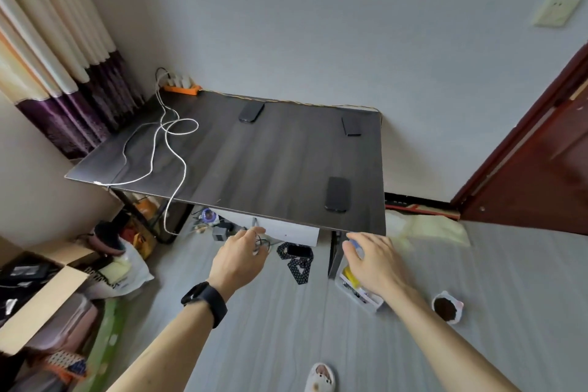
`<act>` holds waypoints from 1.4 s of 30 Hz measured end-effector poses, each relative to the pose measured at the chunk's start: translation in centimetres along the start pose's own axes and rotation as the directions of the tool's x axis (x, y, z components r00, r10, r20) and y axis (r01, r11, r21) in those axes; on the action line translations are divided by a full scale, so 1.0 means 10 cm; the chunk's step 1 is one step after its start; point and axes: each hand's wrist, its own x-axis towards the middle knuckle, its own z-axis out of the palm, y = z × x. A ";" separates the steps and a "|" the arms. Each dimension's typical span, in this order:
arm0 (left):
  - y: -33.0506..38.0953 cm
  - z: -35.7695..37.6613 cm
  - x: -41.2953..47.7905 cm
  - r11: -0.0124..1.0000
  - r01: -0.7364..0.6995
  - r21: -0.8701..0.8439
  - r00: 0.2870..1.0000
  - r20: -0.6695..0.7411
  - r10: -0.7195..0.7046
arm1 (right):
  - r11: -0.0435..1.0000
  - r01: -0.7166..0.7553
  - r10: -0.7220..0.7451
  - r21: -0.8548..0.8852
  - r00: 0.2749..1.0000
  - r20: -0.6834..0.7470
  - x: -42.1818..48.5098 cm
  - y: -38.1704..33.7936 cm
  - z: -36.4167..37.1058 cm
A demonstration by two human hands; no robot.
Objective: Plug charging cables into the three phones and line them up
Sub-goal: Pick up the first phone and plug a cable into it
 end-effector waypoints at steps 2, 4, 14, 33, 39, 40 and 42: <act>0.02 0.02 0.30 1.000 0.031 0.004 0.999 0.010 -0.031 | 0.999 -0.021 0.024 -0.029 0.997 0.080 0.37 0.08 0.03; 0.03 0.07 0.58 0.997 0.077 0.005 0.997 0.027 -0.078 | 0.997 -0.063 0.068 -0.036 0.984 0.163 0.73 0.12 0.08; -0.09 0.39 1.79 0.992 0.088 0.096 0.984 0.146 -0.101 | 0.925 -0.377 0.339 0.051 0.878 0.338 2.09 0.26 0.58; -0.89 0.98 3.44 0.963 0.042 0.268 0.878 0.450 -0.163 | 0.739 -0.645 0.674 -0.195 0.702 0.230 3.40 0.03 1.49; -0.93 1.09 3.36 0.969 0.108 0.221 0.893 0.407 -0.193 | 0.739 -0.670 0.662 -0.077 0.699 0.270 3.40 0.16 1.45; -0.90 1.10 3.37 0.968 0.143 0.209 0.880 0.420 -0.220 | 0.729 -0.682 0.663 -0.056 0.684 0.303 3.42 0.18 1.42; -0.81 1.10 3.43 0.959 0.237 0.153 0.853 0.439 -0.281 | 0.719 -0.695 0.640 0.010 0.668 0.381 3.48 0.20 1.34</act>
